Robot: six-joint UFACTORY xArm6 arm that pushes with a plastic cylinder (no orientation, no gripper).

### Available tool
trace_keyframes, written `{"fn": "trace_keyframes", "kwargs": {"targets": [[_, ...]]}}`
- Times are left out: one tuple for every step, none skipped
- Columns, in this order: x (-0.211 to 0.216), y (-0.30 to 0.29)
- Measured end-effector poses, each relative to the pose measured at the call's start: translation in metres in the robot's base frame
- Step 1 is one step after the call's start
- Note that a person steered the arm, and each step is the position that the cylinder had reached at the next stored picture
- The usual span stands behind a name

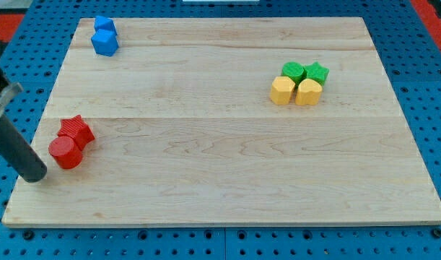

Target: Move the red blocks upwards

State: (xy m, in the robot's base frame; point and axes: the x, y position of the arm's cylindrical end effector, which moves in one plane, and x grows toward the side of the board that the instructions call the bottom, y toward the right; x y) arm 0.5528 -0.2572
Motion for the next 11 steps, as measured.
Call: {"fn": "trace_keyframes", "kwargs": {"targets": [[0.005,0.019],[-0.006,0.025],[-0.027,0.025],[-0.043,0.025],[-0.065,0.026],[-0.091,0.026],[-0.116,0.03],[-0.143,0.038],[-0.164,0.043],[-0.141,-0.011],[-0.144,-0.029]]}}
